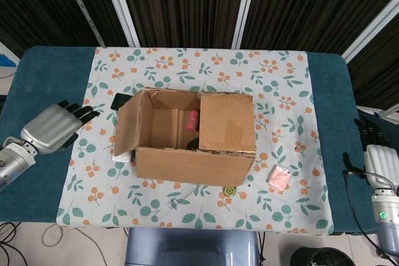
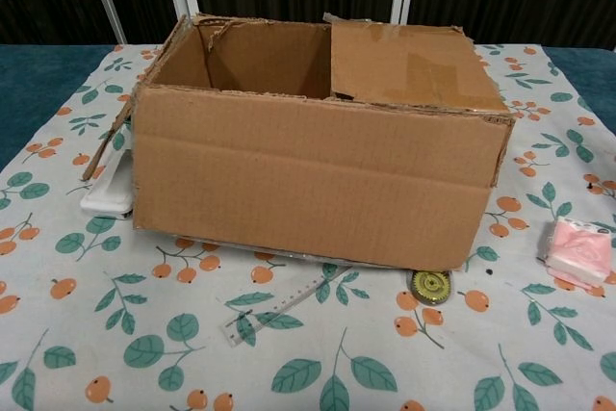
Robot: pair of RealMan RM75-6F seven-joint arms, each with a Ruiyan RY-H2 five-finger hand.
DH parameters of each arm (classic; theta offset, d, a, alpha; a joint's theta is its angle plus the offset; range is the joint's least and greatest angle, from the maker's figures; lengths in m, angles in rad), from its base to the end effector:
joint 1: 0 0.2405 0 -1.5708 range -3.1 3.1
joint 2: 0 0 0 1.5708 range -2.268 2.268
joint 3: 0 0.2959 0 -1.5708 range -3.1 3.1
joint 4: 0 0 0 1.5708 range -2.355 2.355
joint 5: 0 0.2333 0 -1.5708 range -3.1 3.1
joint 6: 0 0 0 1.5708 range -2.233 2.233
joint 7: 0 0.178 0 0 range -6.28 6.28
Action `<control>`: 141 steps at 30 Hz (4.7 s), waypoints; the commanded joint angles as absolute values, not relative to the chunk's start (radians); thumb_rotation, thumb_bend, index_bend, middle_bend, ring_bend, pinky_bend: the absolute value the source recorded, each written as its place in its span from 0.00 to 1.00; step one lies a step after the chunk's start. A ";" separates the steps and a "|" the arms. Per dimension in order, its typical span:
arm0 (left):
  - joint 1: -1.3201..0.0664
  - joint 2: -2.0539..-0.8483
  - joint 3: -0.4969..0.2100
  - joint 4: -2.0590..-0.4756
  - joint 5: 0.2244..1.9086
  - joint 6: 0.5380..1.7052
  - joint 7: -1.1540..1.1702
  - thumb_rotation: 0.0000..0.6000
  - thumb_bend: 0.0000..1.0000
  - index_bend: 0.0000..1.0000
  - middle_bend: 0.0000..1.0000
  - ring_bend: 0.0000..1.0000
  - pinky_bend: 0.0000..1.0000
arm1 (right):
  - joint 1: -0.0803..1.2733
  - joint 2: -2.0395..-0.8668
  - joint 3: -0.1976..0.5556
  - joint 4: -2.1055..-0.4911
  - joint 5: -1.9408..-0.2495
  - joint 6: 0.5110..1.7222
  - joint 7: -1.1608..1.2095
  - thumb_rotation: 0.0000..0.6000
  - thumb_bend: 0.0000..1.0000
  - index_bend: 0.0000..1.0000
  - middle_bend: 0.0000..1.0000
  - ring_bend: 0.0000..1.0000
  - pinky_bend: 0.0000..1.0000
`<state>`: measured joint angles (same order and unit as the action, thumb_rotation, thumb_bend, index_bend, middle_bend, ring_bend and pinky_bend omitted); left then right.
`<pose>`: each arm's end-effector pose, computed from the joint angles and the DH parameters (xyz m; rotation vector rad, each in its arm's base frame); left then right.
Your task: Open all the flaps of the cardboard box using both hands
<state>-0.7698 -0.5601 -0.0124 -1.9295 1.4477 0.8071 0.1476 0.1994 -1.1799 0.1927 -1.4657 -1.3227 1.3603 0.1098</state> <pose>-0.1845 0.3623 0.2183 -2.0647 -0.5036 -0.5084 -0.3744 -0.2963 0.1701 1.2342 -0.9319 0.9701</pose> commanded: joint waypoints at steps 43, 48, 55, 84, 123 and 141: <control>-0.170 -1.180 -0.078 -1.522 1.347 1.529 -0.096 1.00 0.20 0.00 0.00 0.00 0.06 | 1.014 -1.177 0.297 -1.601 -1.665 0.656 -0.128 1.00 1.00 0.41 0.30 0.27 0.31; -0.169 -1.177 -0.086 -1.525 1.346 1.512 -0.106 1.00 0.20 0.00 0.00 0.00 0.06 | 1.104 -1.279 0.288 -1.512 -1.658 0.605 -0.104 1.00 1.00 0.42 0.31 0.27 0.31; -0.164 -1.172 -0.098 -1.527 1.339 1.494 -0.120 1.00 0.20 0.00 0.00 0.00 0.06 | 1.175 -1.366 0.264 -1.418 -1.653 0.586 -0.081 1.00 1.00 0.45 0.34 0.27 0.31; -0.155 -1.158 -0.123 -1.549 1.341 1.453 -0.138 1.00 0.20 0.00 0.00 0.00 0.06 | 1.230 -1.277 0.126 -1.336 -1.709 0.614 -0.138 1.00 1.00 0.69 0.55 0.33 0.31; -0.142 -1.151 -0.131 -1.566 1.369 1.452 -0.162 1.00 0.20 0.00 0.00 0.00 0.06 | 1.181 -0.887 0.158 -1.602 -1.604 0.609 -0.301 1.00 1.00 0.69 0.51 0.32 0.30; -0.138 -1.144 -0.130 -1.576 1.374 1.447 -0.165 1.00 0.20 0.00 0.00 0.00 0.06 | 1.106 -0.802 0.161 -1.656 -1.520 0.617 -0.386 1.00 1.00 0.66 0.42 0.26 0.27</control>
